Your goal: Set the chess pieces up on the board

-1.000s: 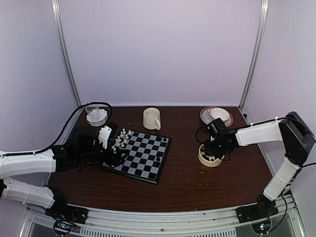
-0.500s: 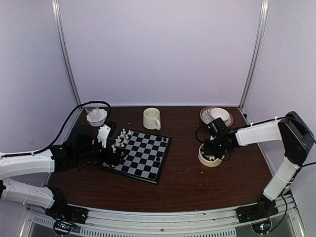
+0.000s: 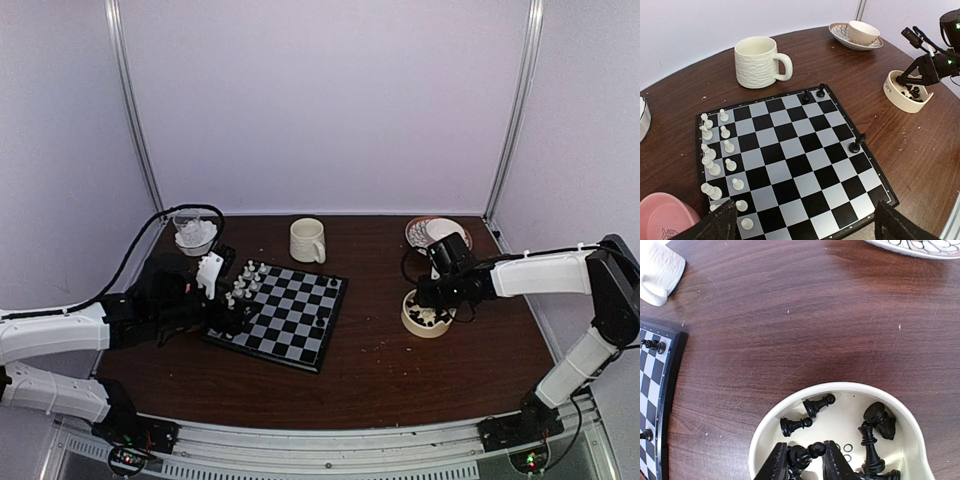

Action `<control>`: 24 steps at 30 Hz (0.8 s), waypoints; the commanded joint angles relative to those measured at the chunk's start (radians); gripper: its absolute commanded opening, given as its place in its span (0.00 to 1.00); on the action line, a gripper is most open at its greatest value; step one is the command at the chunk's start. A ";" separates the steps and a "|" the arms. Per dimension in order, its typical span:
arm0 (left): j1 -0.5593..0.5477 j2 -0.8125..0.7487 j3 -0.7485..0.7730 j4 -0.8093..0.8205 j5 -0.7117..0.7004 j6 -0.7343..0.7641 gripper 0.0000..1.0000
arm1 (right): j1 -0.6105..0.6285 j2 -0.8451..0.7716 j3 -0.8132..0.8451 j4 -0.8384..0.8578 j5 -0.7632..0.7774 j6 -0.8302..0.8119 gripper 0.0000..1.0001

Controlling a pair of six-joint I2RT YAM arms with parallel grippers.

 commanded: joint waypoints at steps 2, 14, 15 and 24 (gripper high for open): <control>0.003 -0.014 0.023 0.018 0.004 0.004 0.95 | -0.004 -0.061 -0.026 0.023 0.011 -0.038 0.24; 0.003 0.010 0.024 0.039 0.037 -0.005 0.96 | 0.107 -0.175 -0.083 0.175 -0.002 -0.173 0.24; 0.003 0.014 0.026 0.040 0.037 -0.005 0.96 | 0.120 -0.174 -0.084 0.191 -0.004 -0.185 0.24; 0.003 0.027 0.014 0.080 0.038 -0.035 0.97 | 0.292 -0.090 -0.019 0.341 0.003 -0.258 0.23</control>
